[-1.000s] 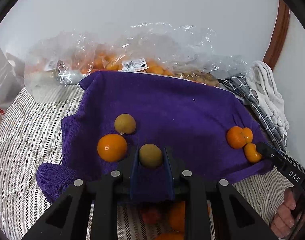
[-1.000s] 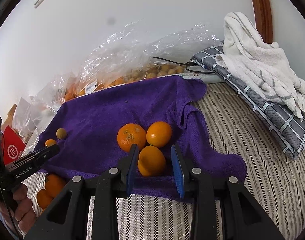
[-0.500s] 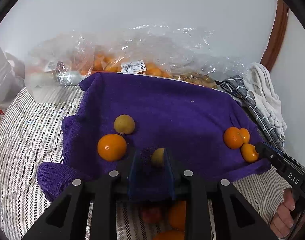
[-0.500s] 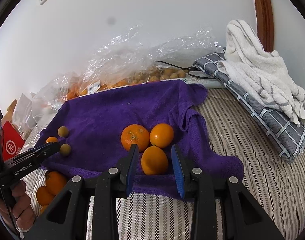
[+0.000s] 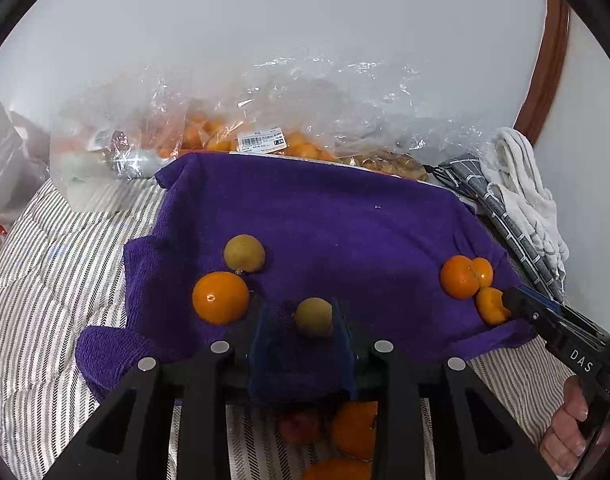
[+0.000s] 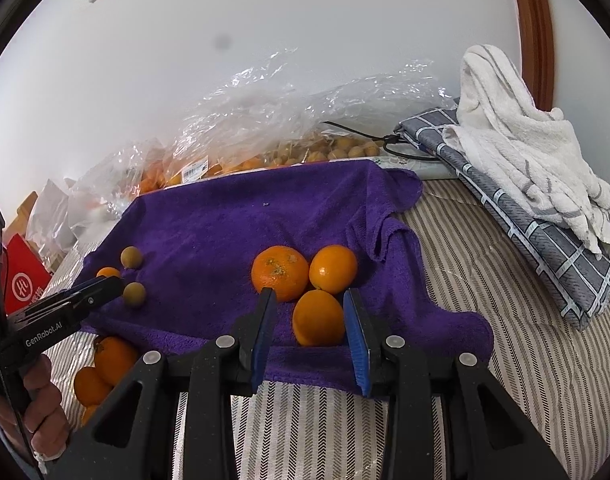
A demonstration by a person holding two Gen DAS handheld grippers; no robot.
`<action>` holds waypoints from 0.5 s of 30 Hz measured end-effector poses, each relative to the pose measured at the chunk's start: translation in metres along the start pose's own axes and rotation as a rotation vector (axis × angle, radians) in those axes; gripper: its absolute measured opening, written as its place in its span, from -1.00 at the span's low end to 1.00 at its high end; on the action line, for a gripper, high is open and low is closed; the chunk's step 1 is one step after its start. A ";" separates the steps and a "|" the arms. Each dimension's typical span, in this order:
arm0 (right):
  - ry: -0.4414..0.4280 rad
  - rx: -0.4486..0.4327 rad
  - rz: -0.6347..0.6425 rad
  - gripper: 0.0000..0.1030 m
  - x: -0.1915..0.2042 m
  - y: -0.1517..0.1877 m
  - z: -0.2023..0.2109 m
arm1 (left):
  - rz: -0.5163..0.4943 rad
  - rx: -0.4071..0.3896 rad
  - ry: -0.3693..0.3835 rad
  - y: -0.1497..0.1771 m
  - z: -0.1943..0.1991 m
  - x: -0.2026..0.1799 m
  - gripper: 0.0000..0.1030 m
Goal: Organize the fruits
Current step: 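Open the right tool to release the orange while the left releases the yellow fruit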
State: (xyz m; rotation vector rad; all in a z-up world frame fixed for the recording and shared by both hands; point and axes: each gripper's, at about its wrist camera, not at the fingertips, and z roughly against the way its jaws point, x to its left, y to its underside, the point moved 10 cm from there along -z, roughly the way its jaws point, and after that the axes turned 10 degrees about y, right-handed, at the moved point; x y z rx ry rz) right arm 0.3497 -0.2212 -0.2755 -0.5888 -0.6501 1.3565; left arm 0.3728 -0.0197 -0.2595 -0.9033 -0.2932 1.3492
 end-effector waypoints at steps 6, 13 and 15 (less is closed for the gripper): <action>0.003 -0.001 0.018 -0.29 0.003 0.000 -0.001 | 0.006 0.006 0.001 0.001 -0.001 0.001 -0.40; 0.003 -0.001 0.013 -0.28 0.002 0.000 0.000 | 0.002 0.009 -0.001 0.002 -0.002 0.000 -0.40; 0.002 -0.003 0.013 -0.28 0.002 0.000 0.000 | 0.001 0.008 -0.001 0.002 -0.002 -0.001 -0.39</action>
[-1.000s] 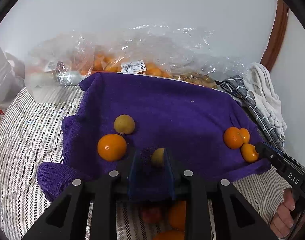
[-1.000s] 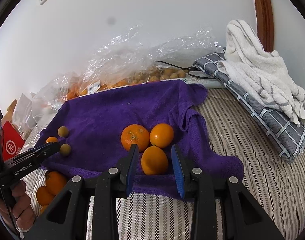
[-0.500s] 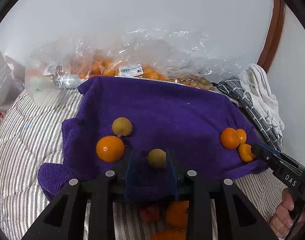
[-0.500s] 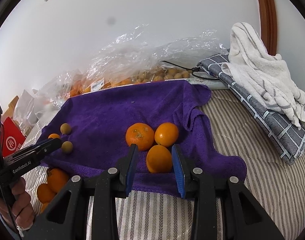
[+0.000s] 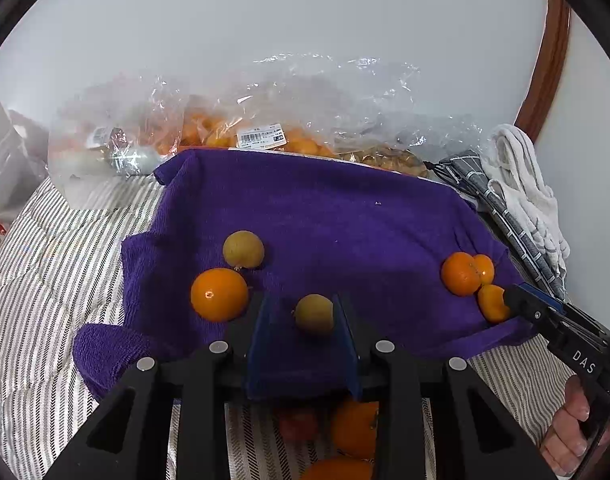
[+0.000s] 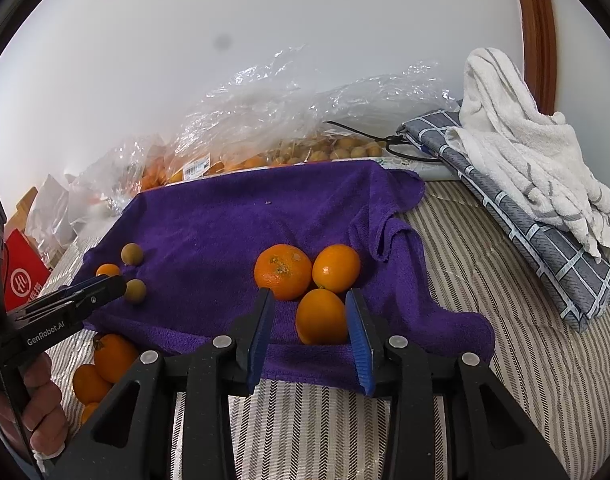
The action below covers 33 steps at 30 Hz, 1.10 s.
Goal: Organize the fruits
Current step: 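Open the right tool to release the orange while the left releases the yellow fruit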
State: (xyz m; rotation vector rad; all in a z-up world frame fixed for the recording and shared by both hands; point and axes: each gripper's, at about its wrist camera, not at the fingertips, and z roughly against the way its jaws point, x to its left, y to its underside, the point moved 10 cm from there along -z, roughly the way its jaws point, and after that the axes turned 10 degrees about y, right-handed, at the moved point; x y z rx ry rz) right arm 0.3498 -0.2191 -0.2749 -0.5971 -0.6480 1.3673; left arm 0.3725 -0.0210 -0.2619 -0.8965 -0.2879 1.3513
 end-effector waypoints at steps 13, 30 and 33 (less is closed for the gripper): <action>-0.076 0.000 0.092 -0.24 0.031 0.008 0.012 | -0.021 -0.023 0.004 0.004 0.013 -0.003 -0.33; -0.198 0.012 0.198 -0.23 0.066 0.022 0.025 | 0.000 -0.061 0.017 0.011 0.033 0.004 -0.28; -0.207 0.010 0.236 -0.23 0.075 0.027 0.028 | -0.028 -0.078 0.018 0.016 0.045 0.001 -0.19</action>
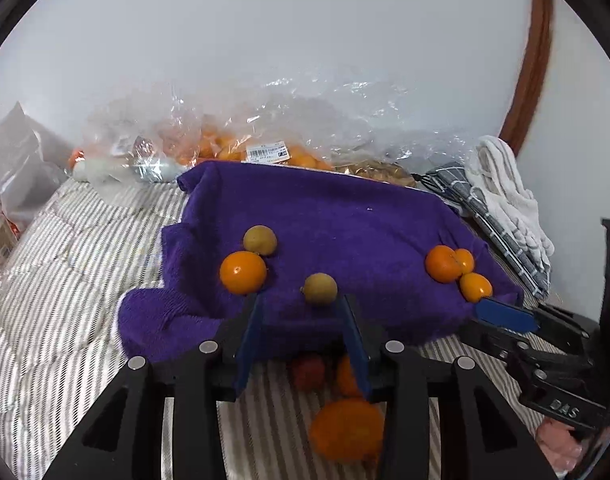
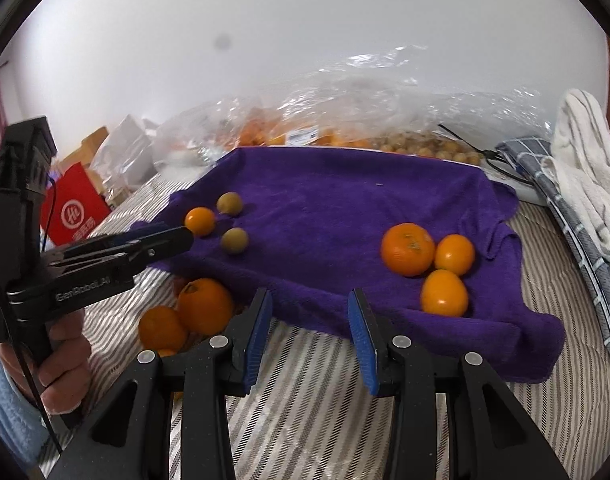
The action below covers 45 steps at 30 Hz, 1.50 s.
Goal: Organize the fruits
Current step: 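Open the right tool to release the orange while the left releases the yellow fruit, then grasp an orange from the pile with the right tool while the left grasps a red fruit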
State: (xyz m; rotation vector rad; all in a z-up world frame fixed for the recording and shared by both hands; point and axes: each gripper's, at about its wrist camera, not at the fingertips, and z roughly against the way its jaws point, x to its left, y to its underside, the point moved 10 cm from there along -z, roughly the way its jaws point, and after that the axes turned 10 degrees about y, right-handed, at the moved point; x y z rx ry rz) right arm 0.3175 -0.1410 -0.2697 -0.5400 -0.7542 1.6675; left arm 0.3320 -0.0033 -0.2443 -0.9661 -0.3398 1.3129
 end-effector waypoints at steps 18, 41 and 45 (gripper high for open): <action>-0.122 0.045 0.075 -0.14 0.044 0.015 0.011 | 0.111 0.038 -0.146 0.017 0.017 0.060 -0.13; -0.015 0.170 0.058 -0.33 0.095 0.057 0.008 | 0.164 0.084 -0.118 0.045 0.043 0.081 -0.14; 0.008 0.134 0.034 -0.33 0.075 0.052 0.020 | 0.131 0.091 -0.087 0.045 0.040 0.071 -0.14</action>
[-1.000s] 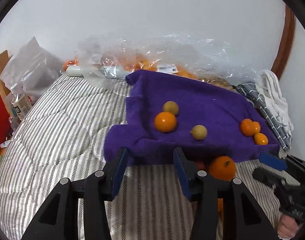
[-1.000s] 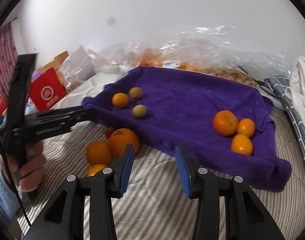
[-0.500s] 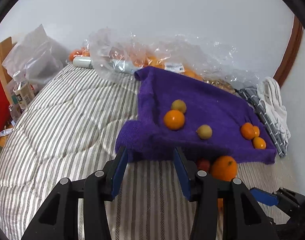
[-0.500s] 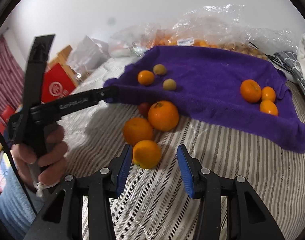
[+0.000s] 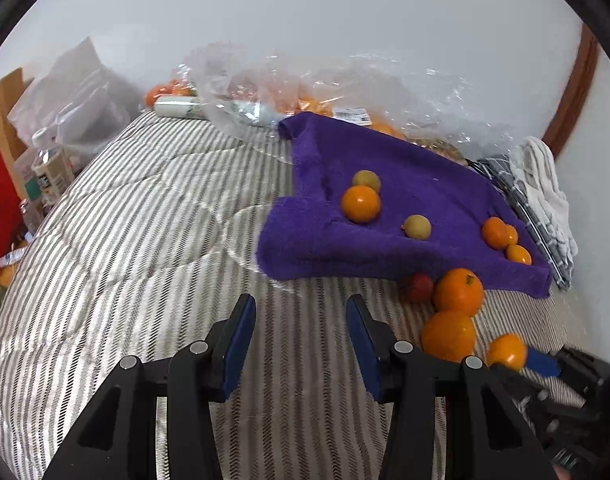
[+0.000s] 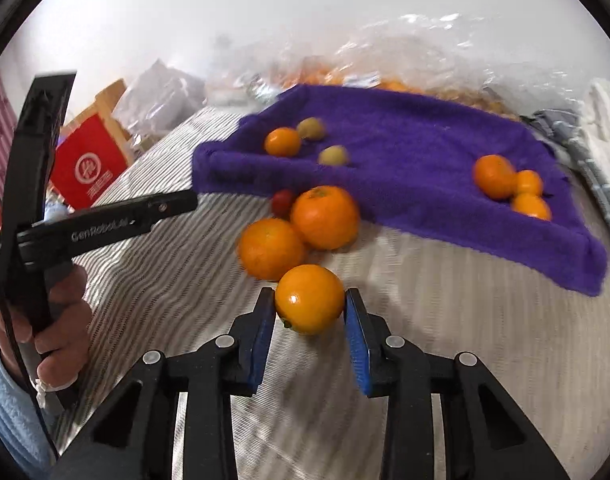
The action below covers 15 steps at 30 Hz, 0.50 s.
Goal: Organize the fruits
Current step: 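Grasp an orange from the pile with the right tool while the left grasps a red fruit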
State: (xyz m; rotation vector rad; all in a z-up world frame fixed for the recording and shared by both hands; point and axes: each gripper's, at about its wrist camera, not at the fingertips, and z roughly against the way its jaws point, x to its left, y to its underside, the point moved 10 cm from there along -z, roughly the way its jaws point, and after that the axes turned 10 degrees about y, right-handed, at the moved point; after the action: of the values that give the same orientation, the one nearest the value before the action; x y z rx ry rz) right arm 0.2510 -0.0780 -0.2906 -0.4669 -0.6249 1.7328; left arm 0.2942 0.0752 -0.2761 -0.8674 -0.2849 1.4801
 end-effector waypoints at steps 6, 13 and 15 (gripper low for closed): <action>0.114 -0.025 -0.064 -0.33 -0.068 0.009 0.020 | -0.016 0.051 0.077 0.001 -0.015 -0.029 -0.14; 0.143 -0.021 -0.126 -0.32 -0.115 0.021 0.024 | -0.018 0.083 0.126 -0.008 -0.036 -0.065 -0.21; 0.146 -0.021 -0.132 -0.32 -0.120 0.023 0.022 | -0.012 0.098 0.131 -0.009 -0.043 -0.068 -0.22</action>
State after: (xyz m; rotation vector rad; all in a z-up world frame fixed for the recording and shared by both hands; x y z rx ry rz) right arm 0.2493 -0.2026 -0.2895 -0.5492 -0.5568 1.5535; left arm 0.3206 -0.0008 -0.2766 -0.8781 -0.1191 1.4079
